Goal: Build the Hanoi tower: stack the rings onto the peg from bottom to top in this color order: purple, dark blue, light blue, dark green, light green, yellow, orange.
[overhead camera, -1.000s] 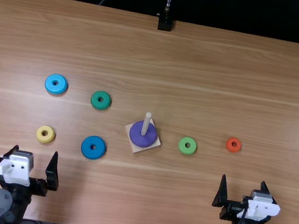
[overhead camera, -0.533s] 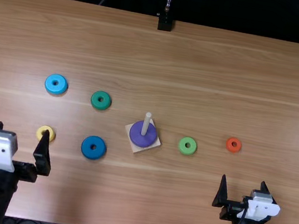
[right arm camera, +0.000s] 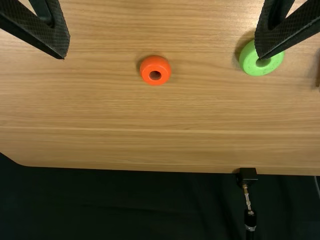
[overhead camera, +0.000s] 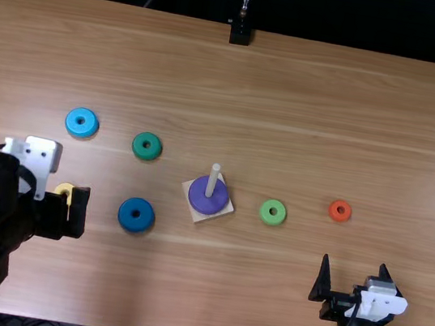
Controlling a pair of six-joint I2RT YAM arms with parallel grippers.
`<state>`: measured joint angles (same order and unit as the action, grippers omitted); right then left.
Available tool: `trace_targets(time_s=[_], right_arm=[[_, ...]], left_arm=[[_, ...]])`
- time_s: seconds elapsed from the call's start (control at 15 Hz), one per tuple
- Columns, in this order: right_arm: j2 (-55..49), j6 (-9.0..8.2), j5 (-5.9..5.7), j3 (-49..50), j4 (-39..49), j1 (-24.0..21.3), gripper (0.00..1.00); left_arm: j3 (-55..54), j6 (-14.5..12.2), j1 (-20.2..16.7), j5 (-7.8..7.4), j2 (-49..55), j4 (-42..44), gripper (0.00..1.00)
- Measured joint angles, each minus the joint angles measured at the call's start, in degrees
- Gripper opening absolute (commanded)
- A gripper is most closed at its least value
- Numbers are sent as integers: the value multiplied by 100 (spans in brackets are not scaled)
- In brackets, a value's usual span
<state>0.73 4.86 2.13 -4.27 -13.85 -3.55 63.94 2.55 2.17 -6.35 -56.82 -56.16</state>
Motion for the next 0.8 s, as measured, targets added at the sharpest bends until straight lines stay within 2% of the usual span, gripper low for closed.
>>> trace_targets(time_s=[0.13, 0.27, 0.33, 0.6, 0.67, 0.8], right_arm=[[0, 2, 0, 0, -2, 0, 100], [0, 4, 0, 0, -2, 0, 100], [0, 4, 2, -2, -2, 0, 100], [0, 2, 2, 0, -2, 0, 100], [0, 2, 2, 0, -4, 0, 100], [0, 9, 0, 0, 0, 0, 100]], left_arm=[[26, -26, 111, -258, -634, -142, 100], [26, -37, 494, -306, -1161, -153, 100], [26, -42, 671, -262, -1357, -155, 100], [26, -85, 1298, 417, -1991, -105, 100], [26, -83, 1397, 511, -2138, -79, 100], [26, -85, 1611, 595, -2444, -46, 100]])
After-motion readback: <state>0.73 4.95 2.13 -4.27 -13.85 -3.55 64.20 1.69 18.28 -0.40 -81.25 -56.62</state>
